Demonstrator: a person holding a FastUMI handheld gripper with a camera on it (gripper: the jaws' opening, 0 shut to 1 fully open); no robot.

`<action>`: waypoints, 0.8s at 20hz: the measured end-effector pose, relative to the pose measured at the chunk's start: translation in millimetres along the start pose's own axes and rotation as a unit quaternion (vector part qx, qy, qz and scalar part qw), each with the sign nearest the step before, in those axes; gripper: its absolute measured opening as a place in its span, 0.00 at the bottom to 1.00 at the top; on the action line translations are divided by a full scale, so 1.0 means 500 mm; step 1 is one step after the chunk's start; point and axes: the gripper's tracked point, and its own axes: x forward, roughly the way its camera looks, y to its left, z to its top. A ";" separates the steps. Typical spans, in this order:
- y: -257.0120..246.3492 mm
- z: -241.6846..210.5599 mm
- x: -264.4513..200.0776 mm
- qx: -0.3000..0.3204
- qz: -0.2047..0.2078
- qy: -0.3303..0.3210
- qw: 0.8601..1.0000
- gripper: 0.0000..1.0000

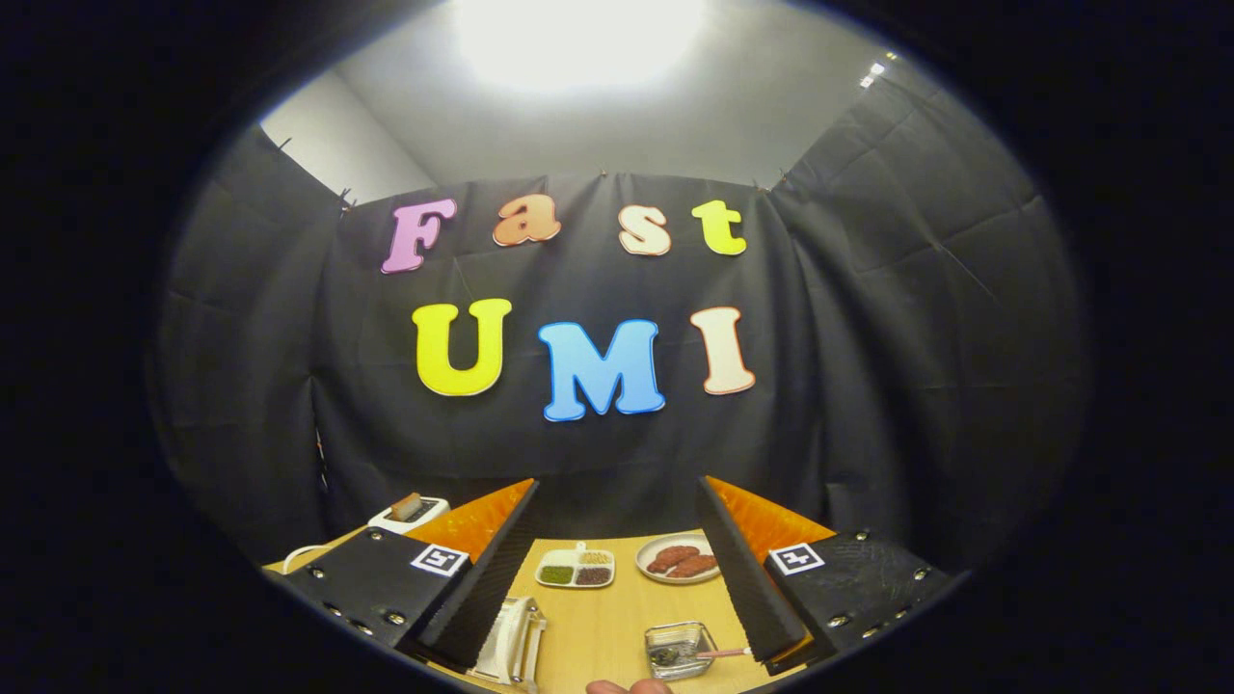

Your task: Take the plate from the dish rack, then take the spoon from the basket and place it into the plate.

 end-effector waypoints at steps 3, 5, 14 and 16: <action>0.040 0.007 0.008 -0.007 0.013 0.004 1.000 0.98; 0.072 0.005 0.023 -0.008 0.027 0.009 1.000 0.98; 0.196 -0.048 0.080 -0.005 0.102 0.101 0.990 0.98; 0.215 -0.100 0.069 -0.015 0.118 0.172 0.978 0.98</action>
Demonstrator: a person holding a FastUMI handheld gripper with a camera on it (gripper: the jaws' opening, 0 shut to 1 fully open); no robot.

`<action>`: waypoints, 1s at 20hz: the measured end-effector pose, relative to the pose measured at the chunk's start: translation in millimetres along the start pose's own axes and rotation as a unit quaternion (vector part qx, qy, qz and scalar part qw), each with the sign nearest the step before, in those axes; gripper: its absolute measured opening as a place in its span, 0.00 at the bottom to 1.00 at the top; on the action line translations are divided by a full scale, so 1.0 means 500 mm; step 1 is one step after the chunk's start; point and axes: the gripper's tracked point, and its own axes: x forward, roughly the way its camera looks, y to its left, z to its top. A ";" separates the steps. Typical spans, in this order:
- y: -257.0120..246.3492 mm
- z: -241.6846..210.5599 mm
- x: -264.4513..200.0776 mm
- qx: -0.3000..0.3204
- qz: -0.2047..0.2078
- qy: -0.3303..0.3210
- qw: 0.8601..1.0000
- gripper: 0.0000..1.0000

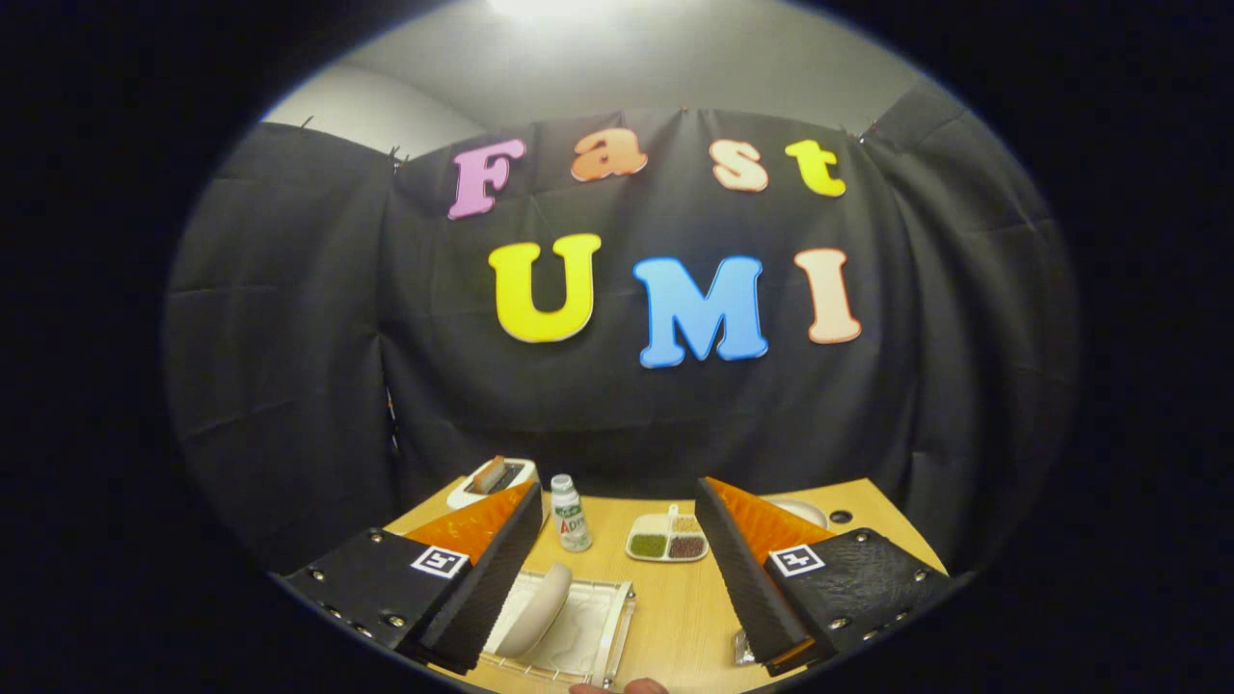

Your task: Take the plate from the dish rack, then take the spoon from the basket and place it into the plate.

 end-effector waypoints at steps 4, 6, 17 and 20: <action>0.042 -0.073 0.045 0.009 0.039 0.091 0.995 0.98; 0.056 -0.122 0.065 0.022 0.046 0.137 0.989 0.98; 0.120 -0.315 0.148 0.061 0.033 0.325 0.943 0.98; 0.124 -0.355 0.169 0.058 0.007 0.356 0.933 0.98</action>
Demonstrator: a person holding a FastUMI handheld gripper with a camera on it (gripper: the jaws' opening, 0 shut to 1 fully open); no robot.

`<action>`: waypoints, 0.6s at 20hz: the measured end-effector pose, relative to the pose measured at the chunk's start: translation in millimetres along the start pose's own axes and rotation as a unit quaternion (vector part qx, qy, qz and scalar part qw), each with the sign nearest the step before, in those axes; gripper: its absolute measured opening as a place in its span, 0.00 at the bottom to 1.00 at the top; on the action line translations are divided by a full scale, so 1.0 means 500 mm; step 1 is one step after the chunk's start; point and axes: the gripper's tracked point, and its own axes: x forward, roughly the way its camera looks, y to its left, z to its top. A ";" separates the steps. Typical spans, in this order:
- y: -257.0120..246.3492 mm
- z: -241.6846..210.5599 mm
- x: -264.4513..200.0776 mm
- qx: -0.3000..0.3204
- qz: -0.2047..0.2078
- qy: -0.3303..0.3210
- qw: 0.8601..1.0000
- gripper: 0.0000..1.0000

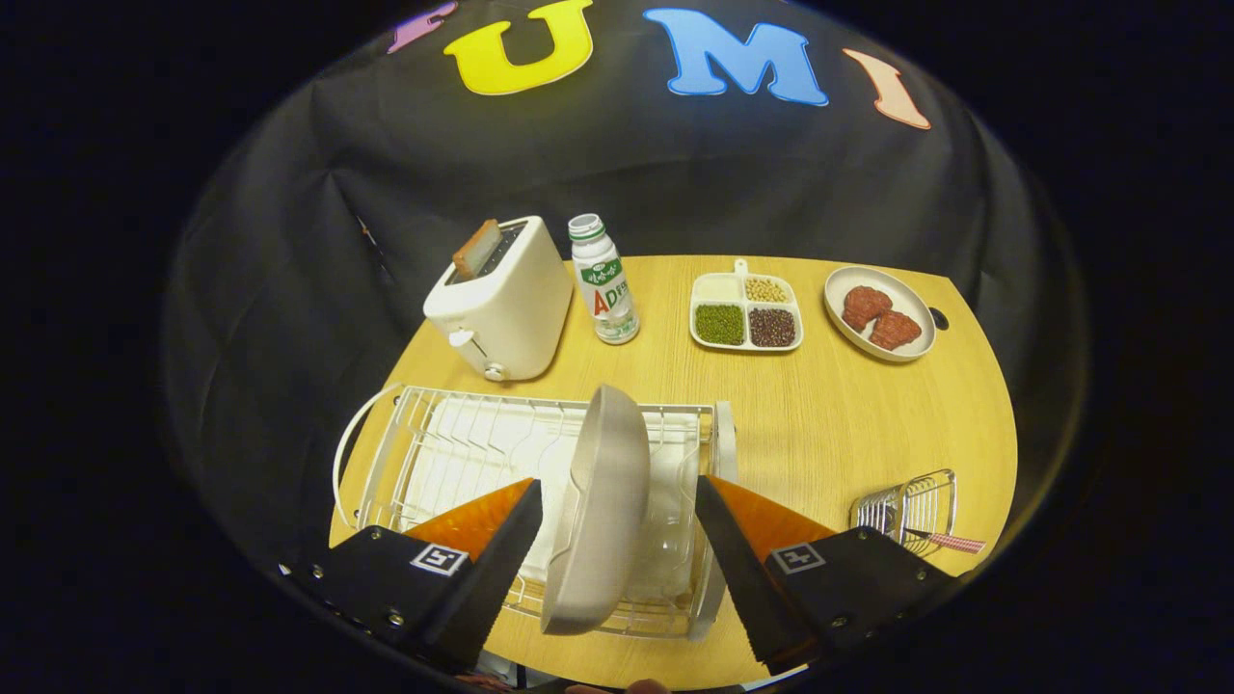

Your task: Take the plate from the dish rack, then take the spoon from the basket and place it into the plate.

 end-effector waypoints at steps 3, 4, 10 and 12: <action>-0.003 -0.017 0.031 0.017 -0.023 0.026 0.999 0.98; 0.000 -0.019 0.038 0.018 -0.024 0.033 0.999 0.98; -0.007 -0.067 0.078 0.045 -0.048 0.090 0.994 0.43; -0.008 -0.065 0.080 0.052 -0.055 0.097 0.992 0.33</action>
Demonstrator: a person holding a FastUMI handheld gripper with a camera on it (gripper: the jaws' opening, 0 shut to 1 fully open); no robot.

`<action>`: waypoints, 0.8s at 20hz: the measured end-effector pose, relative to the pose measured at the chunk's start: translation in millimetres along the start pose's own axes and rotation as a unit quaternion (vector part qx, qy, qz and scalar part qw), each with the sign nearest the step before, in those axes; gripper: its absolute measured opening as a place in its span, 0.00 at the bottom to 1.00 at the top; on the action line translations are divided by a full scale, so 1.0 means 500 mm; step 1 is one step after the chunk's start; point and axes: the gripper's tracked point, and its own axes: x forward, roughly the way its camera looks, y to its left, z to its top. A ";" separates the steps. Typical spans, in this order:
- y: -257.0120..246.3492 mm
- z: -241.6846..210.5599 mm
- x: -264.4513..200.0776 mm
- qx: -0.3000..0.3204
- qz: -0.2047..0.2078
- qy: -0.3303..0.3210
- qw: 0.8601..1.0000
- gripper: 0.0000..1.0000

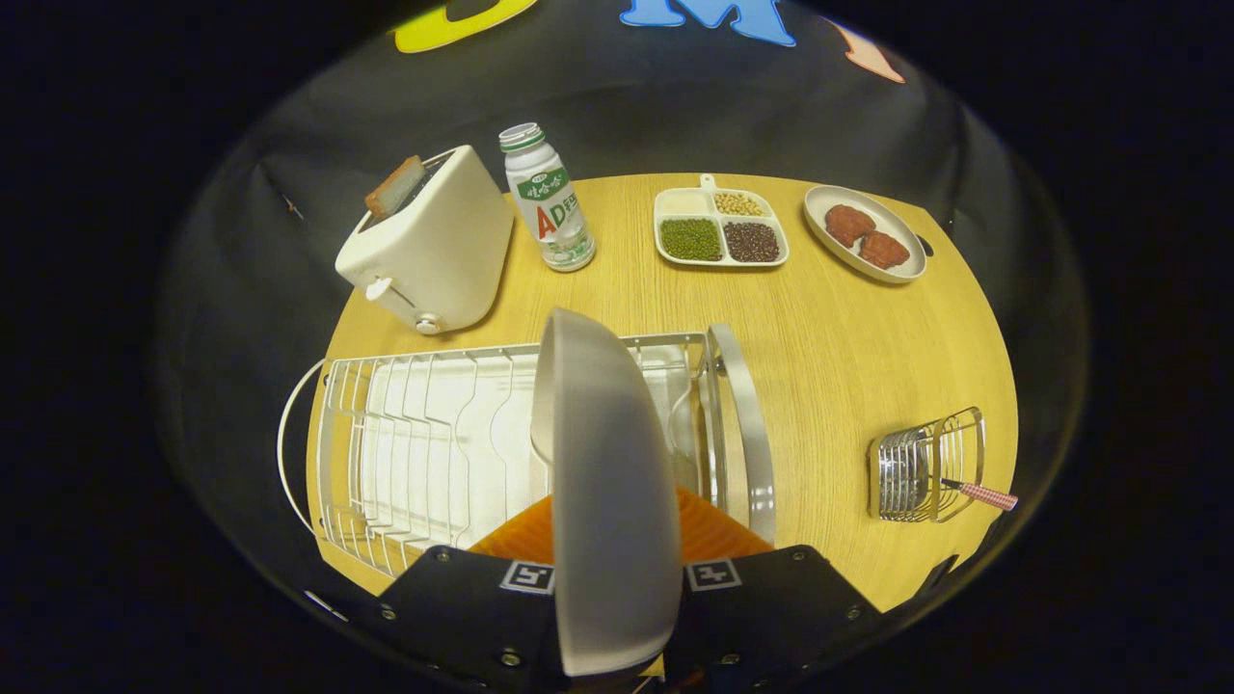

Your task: Take the plate from the dish rack, then take the spoon from the basket and place it into the plate.

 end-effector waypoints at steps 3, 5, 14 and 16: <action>0.004 0.002 -0.016 0.003 -0.017 -0.003 1.000 0.34; 0.004 0.001 -0.018 -0.001 -0.029 -0.007 1.000 0.34; -0.008 0.014 -0.041 -0.008 -0.070 -0.017 0.997 0.34; -0.003 0.023 -0.046 -0.027 -0.090 -0.030 0.995 0.34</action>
